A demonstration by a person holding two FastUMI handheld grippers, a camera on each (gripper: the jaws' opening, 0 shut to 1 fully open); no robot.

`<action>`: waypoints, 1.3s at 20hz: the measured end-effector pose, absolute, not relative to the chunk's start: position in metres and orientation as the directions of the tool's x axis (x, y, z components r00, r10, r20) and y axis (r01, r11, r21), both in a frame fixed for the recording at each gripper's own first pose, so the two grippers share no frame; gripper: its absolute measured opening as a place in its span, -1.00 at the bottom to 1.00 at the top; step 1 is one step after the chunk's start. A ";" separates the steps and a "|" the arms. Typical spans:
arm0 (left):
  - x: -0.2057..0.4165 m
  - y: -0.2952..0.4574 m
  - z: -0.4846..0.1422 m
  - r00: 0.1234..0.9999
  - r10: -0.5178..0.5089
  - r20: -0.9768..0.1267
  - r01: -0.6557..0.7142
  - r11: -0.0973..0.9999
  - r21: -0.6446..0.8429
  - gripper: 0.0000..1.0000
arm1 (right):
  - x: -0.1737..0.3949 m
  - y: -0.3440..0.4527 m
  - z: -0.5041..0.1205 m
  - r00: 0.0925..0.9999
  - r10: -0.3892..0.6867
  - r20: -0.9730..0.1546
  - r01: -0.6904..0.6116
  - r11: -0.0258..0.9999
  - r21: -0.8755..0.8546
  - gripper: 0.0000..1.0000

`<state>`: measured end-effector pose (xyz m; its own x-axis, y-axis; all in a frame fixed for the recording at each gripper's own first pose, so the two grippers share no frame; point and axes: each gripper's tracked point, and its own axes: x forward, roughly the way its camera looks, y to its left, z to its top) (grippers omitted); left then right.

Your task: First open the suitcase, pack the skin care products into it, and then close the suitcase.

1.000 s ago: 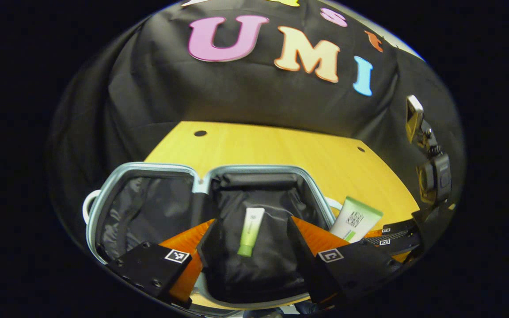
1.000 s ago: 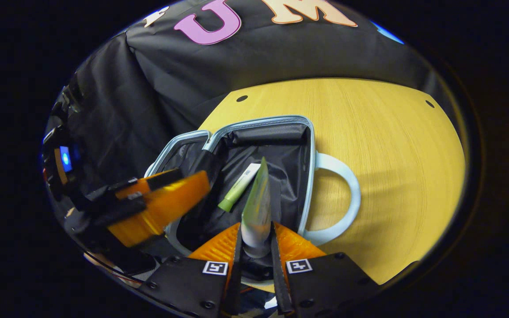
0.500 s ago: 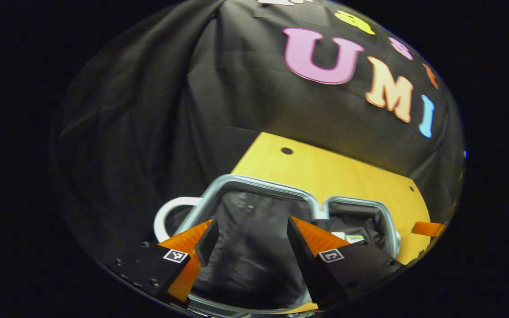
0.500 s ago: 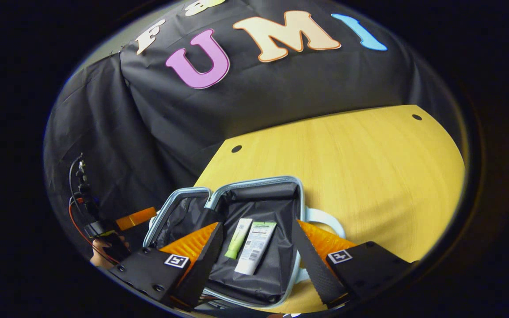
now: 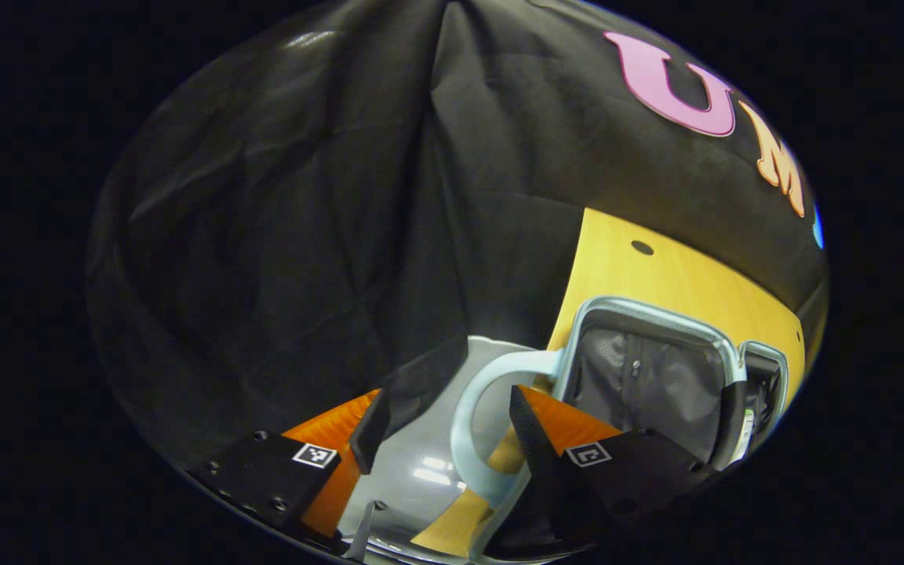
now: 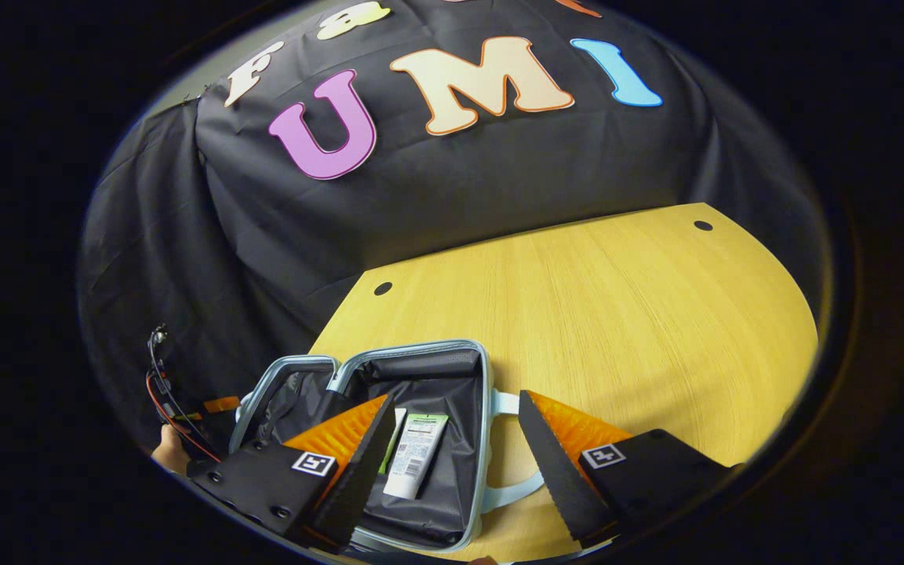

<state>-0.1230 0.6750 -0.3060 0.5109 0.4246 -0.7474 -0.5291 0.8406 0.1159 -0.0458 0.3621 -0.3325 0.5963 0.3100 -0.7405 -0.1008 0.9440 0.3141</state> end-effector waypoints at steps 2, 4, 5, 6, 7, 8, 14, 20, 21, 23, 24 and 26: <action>-0.130 0.680 -0.309 0.499 0.396 -0.771 -0.529 0.844 0.092 0.65 | -0.045 0.358 -0.331 0.603 0.296 -0.741 -0.100 0.949 0.298 0.95; -0.129 0.681 -0.324 0.489 0.350 -0.799 -0.524 0.850 0.052 0.14 | -0.046 0.354 -0.327 0.607 0.291 -0.740 -0.102 0.951 0.290 0.96; -0.127 0.675 -0.331 0.486 0.318 -0.814 -0.523 0.852 0.020 -0.14 | -0.047 0.353 -0.325 0.610 0.291 -0.737 -0.107 0.952 0.288 0.96; -0.128 0.671 -0.334 0.479 0.295 -0.827 -0.521 0.853 0.002 -0.43 | -0.046 0.351 -0.323 0.619 0.288 -0.730 -0.113 0.953 0.281 0.96; -0.126 0.672 -0.338 0.484 0.297 -0.823 -0.523 0.852 0.000 -0.61 | -0.046 0.349 -0.320 0.628 0.288 -0.723 -0.122 0.954 0.273 0.96; -0.123 0.671 -0.326 0.494 0.306 -0.814 -0.528 0.849 -0.001 -0.79 | -0.046 0.348 -0.319 0.633 0.287 -0.719 -0.133 0.955 0.264 0.96; -0.108 0.649 -0.253 0.582 0.381 -0.718 -0.426 0.895 0.130 -1.00 | -0.038 0.333 -0.303 0.670 0.294 -0.681 -0.162 0.954 0.253 0.95; -0.084 0.583 -0.145 0.721 0.401 -0.565 -0.396 0.908 0.139 -1.00 | -0.025 0.310 -0.280 0.701 0.381 -0.602 -0.275 0.924 0.265 0.96; -0.076 0.562 -0.129 0.743 0.398 -0.538 -0.384 0.912 0.144 -1.00 | -0.025 0.301 -0.278 0.703 0.396 -0.590 -0.295 0.918 0.265 0.95; -0.061 0.512 -0.100 0.791 0.371 -0.487 -0.335 0.928 0.163 -1.00 | -0.022 0.278 -0.271 0.714 0.408 -0.568 -0.320 0.913 0.253 0.96; -0.056 0.491 -0.090 0.805 0.358 -0.474 -0.306 0.934 0.185 -1.00 | -0.019 0.264 -0.268 0.722 0.408 -0.559 -0.323 0.913 0.249 0.96; -0.042 0.451 -0.080 0.823 0.331 -0.461 -0.268 0.943 0.198 -1.00 | -0.017 0.240 -0.265 0.731 0.405 -0.549 -0.310 0.914 0.262 0.95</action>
